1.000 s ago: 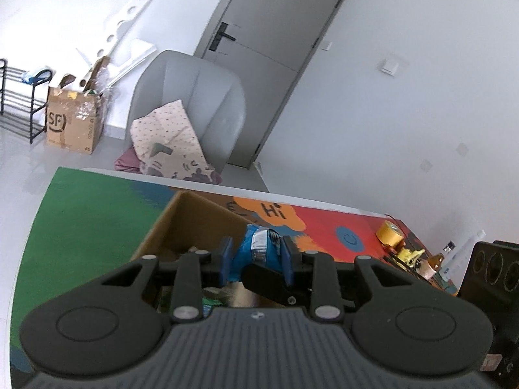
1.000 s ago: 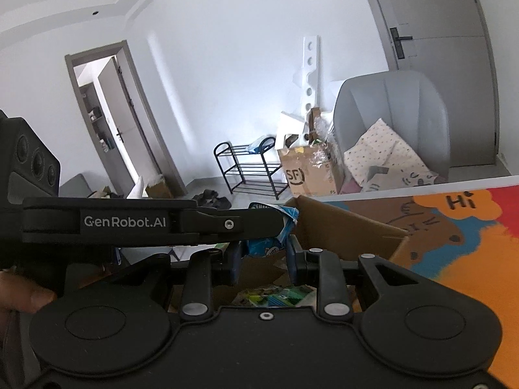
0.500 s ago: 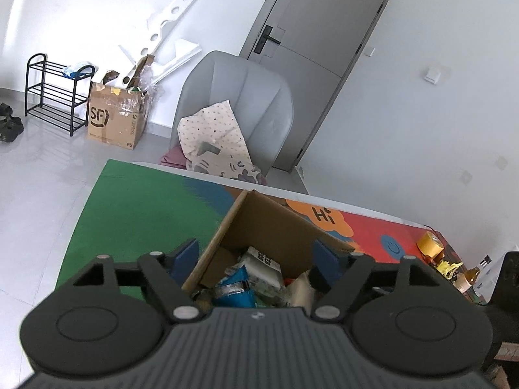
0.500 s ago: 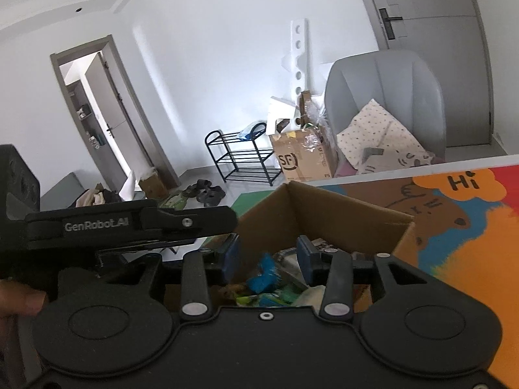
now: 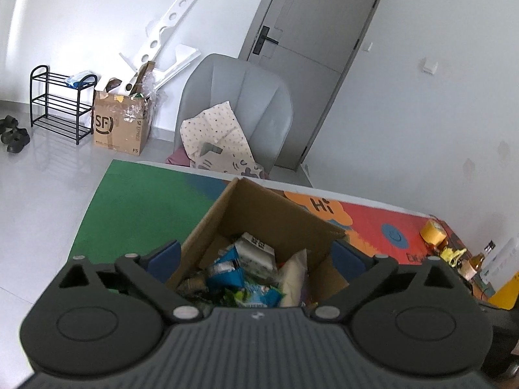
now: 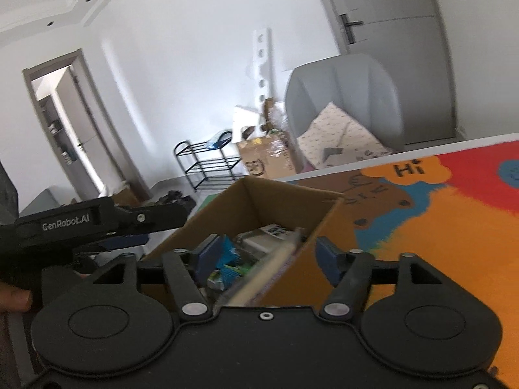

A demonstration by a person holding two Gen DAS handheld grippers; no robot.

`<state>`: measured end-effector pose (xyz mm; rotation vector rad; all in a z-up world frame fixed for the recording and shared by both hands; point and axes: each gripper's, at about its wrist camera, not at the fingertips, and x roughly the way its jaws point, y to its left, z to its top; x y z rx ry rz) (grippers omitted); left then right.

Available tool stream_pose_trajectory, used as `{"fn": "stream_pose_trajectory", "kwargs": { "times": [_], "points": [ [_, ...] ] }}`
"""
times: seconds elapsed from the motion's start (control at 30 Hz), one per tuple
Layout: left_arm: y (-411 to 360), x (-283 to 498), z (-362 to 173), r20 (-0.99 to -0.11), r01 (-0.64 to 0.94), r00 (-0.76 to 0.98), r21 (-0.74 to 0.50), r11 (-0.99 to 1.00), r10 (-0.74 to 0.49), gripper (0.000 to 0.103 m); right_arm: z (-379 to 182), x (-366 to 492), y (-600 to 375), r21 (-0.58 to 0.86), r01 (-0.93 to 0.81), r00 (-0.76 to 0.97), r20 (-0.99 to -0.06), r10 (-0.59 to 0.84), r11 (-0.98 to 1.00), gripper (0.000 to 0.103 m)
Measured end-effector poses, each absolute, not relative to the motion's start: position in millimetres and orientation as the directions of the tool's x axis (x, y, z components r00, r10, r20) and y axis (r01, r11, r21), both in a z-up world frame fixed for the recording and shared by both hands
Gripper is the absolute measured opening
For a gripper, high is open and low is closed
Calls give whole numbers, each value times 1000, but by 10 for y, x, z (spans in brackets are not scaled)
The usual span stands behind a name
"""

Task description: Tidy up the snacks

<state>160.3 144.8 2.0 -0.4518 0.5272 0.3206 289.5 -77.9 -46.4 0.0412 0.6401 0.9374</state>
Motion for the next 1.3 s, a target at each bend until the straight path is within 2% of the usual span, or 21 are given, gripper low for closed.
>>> {"fn": "stream_pose_trajectory", "kwargs": {
  "times": [0.27, 0.5, 0.8, 1.3],
  "points": [
    [1278, 1526, 99, -550, -409, 809, -271, 871, 209, 103, -408, 2816, -1079, 278, -641, 542, -497, 678, 716, 90],
    [1153, 1376, 194, -535, -355, 828, -265, 896, 169, 103, -304, 2683, -1332, 278, -592, 603, -470, 644, 757, 101],
    [975, 1128, 343, -520, -315, 839, -225, 922, 159, 103, -195, 2473, -1550, 279, -560, 652, -433, 622, 780, 103],
    [770, 872, 379, -523, -244, 842, -155, 957, 130, 103, -219, 2239, -1899, 250, -408, 755, -449, 478, 878, 103]
  ]
}}
